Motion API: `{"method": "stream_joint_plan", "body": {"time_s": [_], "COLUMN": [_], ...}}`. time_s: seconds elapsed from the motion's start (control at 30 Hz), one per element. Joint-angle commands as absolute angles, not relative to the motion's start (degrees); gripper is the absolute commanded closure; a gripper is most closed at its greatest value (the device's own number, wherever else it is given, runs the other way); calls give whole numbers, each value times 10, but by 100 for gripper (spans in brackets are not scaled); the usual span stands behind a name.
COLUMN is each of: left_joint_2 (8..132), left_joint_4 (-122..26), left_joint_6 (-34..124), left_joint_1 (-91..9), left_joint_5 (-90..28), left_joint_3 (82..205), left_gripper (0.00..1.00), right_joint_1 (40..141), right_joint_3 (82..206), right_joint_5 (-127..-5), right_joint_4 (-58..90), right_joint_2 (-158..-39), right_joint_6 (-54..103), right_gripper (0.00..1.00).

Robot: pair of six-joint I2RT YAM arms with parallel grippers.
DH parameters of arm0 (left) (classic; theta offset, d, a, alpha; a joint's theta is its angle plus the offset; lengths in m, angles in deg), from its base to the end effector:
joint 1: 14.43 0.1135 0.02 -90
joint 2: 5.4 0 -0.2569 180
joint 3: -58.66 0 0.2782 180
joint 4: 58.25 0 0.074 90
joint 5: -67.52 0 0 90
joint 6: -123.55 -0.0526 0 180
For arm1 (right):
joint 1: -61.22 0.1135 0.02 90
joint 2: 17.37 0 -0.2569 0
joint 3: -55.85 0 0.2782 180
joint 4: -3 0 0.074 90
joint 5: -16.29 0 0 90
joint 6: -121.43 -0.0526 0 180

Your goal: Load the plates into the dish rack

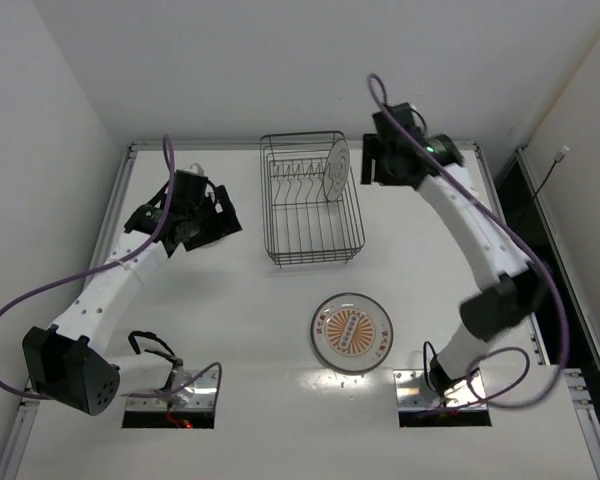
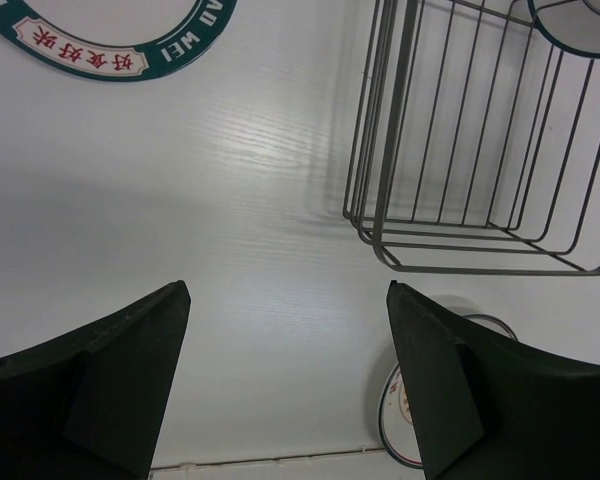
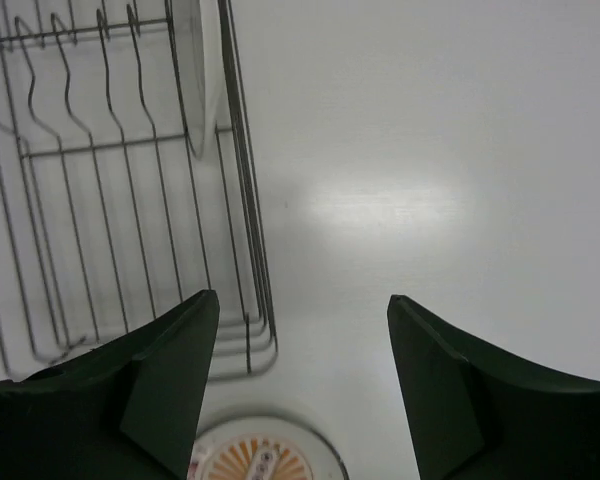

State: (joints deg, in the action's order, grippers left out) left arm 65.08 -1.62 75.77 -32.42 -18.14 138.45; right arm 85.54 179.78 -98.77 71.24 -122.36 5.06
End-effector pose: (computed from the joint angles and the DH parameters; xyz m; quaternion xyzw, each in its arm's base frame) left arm 0.2813 -0.0871 0.3077 -0.2088 0.9071 -0.1519 0.3323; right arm 0.4000 0.1563 0.3597 0.0918 0.9138 -0.0385 0.3939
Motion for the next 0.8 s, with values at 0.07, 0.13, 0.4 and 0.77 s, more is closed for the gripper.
{"method": "stream_joint_plan", "body": {"time_s": [0.07, 0.13, 0.4, 0.77], "left_joint_2": [637, 642, 649, 694], "left_joint_4": [-2, -2, 6, 25], "left_joint_6": [748, 748, 735, 701], "left_joint_1": [-329, -329, -364, -470], "left_joint_5": [-162, -173, -161, -69], "left_joint_3": [1411, 1411, 1383, 1428], "left_gripper": [22, 22, 22, 22], "right_joint_1": [796, 775, 706, 674], "right_joint_3": [1526, 1397, 1107, 912], "right_joint_5": [-818, -778, -615, -459], "right_joint_4": [707, 696, 625, 413], "right_joint_2": [-983, -909, -768, -871], "right_joint_6": [15, 21, 8, 8], "right_gripper": [34, 34, 32, 40]}}
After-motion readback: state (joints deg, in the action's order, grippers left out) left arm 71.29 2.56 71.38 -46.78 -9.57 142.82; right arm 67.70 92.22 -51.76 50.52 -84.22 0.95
